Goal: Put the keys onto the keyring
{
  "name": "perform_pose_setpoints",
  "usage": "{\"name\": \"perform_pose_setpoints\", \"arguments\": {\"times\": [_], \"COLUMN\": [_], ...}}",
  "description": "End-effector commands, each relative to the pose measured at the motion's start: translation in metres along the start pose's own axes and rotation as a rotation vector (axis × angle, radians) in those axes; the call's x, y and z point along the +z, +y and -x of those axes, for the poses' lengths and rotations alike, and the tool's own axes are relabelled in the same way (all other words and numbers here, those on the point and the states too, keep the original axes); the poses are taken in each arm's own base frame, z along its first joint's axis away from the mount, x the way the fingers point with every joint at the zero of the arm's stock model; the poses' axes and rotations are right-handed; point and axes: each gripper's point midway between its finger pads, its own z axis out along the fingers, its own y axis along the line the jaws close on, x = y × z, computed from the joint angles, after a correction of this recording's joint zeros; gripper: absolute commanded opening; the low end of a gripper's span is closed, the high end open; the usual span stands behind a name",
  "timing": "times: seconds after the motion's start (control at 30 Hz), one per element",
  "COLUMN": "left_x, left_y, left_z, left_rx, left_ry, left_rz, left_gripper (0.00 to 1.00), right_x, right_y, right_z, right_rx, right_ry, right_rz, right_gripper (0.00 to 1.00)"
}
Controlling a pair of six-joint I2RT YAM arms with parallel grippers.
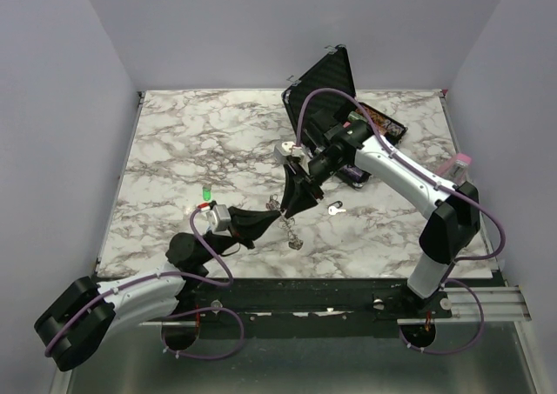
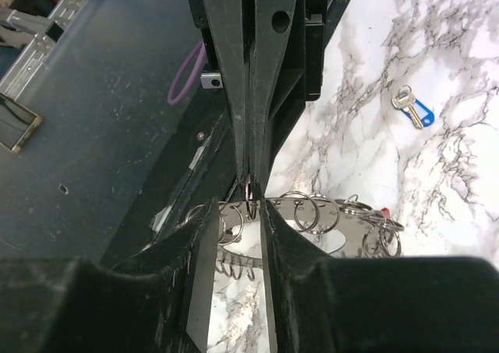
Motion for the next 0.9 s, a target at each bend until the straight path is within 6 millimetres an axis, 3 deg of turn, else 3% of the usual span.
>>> {"name": "perform_pose_setpoints", "arguments": {"times": [0.0,0.17,0.33,0.63,0.67,0.73,0.87], "left_x": [0.005,0.003,0.003,0.003,0.004,0.003,-0.002], "left_y": [-0.006,-0.005,-0.004,-0.003,-0.002,0.002,0.009], "left_z": [0.029,0.028,0.027,0.020,0.019,0.015,0.012], "left_rx": [0.016,0.019,0.017,-0.001,-0.004,-0.017,-0.018], "left_ry": [-0.108,-0.107,-0.101,-0.072,-0.067,-0.042,0.000], "left_rz": [-0.021,-0.012,-0.009,-0.002,0.003,0.027,0.081], "left_gripper": [0.00,0.00,0.00,0.00,0.07,0.32,0.43], "right_x": [0.008,0.008,0.008,0.006,0.005,0.003,-0.001], "right_y": [0.001,0.001,0.002,-0.002,-0.004,-0.006,-0.011], "right_z": [-0.002,-0.004,0.001,0.001,0.002,0.000,-0.007], "right_rx": [0.016,0.022,0.018,0.054,0.062,0.064,0.058], "right_ry": [-0.023,-0.021,-0.030,-0.009,0.001,0.026,0.078], "right_rz": [0.028,0.025,0.028,-0.002,-0.012,-0.032,-0.075], "right_gripper": [0.34,0.27,0.10,0.01,0.01,0.01,0.01]}}
